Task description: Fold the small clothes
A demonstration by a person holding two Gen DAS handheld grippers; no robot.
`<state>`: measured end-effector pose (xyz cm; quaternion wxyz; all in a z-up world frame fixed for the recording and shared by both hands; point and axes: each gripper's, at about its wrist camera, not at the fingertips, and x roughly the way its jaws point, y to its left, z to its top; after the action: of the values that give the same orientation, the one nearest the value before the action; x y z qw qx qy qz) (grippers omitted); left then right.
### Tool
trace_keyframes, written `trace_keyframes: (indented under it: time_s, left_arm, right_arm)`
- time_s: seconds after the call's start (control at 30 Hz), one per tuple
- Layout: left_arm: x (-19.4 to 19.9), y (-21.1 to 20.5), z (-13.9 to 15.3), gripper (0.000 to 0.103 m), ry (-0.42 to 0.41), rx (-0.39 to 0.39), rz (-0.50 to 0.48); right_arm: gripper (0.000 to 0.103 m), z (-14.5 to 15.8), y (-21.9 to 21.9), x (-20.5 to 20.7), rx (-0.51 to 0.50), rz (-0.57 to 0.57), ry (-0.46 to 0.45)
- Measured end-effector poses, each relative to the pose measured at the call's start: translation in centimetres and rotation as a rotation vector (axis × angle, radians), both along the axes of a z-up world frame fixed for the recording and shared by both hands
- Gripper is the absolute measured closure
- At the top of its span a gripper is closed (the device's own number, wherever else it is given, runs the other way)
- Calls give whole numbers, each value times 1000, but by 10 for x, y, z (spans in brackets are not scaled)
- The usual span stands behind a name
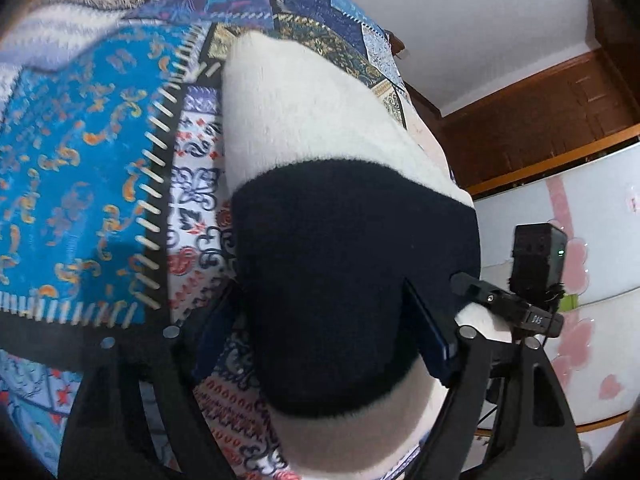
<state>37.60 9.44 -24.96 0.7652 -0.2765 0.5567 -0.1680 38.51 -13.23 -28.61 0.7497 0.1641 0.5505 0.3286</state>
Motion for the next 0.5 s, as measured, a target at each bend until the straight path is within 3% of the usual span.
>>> trace_keyframes:
  time_s: [0.13,0.3,0.5]
  left_arm:
    - [3,-12,3,25,-27,29,-15]
    - [-3,-17,21,40,-74,67,-28]
    - [-29,-2,71,44,-185,156,-4]
  right_arm:
    - [19,1,-1,-3,46,14,1]
    - [46,16,0,-8,62,0,11]
    - [52,66,34,-32,59,64,-133]
